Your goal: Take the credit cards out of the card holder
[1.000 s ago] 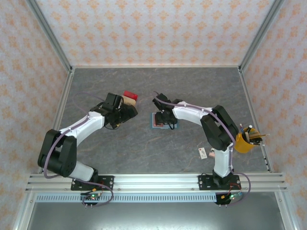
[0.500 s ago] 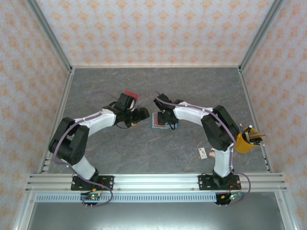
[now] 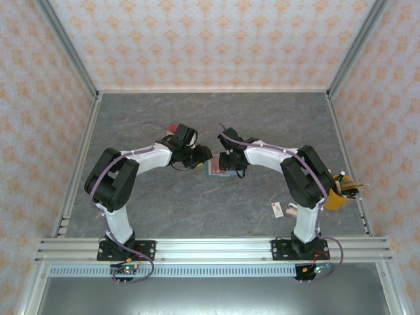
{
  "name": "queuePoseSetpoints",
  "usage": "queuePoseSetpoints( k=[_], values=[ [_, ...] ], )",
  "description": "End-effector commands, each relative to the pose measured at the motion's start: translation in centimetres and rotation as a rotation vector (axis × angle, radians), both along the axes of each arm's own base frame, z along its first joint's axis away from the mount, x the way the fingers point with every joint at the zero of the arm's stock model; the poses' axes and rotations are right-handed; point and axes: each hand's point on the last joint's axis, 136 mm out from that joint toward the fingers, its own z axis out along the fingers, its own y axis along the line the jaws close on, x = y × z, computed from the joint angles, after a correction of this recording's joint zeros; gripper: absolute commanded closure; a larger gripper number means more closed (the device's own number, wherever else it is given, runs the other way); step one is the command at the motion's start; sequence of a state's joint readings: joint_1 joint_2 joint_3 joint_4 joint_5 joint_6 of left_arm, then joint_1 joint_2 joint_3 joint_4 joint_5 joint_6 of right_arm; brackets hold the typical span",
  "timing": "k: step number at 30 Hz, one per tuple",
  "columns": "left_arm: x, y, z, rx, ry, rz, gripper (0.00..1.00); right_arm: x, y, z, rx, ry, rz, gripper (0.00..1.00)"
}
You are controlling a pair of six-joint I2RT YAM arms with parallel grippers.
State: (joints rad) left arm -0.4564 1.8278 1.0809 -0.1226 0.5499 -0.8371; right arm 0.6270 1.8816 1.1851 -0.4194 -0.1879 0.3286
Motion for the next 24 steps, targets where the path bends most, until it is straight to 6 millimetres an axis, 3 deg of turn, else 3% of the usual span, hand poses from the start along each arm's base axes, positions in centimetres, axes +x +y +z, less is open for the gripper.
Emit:
queuePoseSetpoints(
  k=[1, 9, 11, 24],
  values=[
    [0.1, -1.0, 0.2, 0.002, 0.019, -0.028, 0.59, -2.6, -2.7, -4.1, -0.096, 0.125, -0.014, 0.63],
    [0.8, -1.5, -0.1, 0.028, 0.034, -0.039, 0.65, -2.7, -3.0, -4.4, -0.1, 0.133, -0.021, 0.65],
    [0.8, -1.5, -1.5, 0.041, 0.066, -0.041, 0.67, -2.7, -3.1, -4.4, -0.1, 0.136, -0.022, 0.66],
    [0.6, -1.5, -2.7, 0.064, 0.103, -0.058, 0.68, -2.9, -2.9, -4.7, -0.091, 0.148, -0.017, 0.68]
  ],
)
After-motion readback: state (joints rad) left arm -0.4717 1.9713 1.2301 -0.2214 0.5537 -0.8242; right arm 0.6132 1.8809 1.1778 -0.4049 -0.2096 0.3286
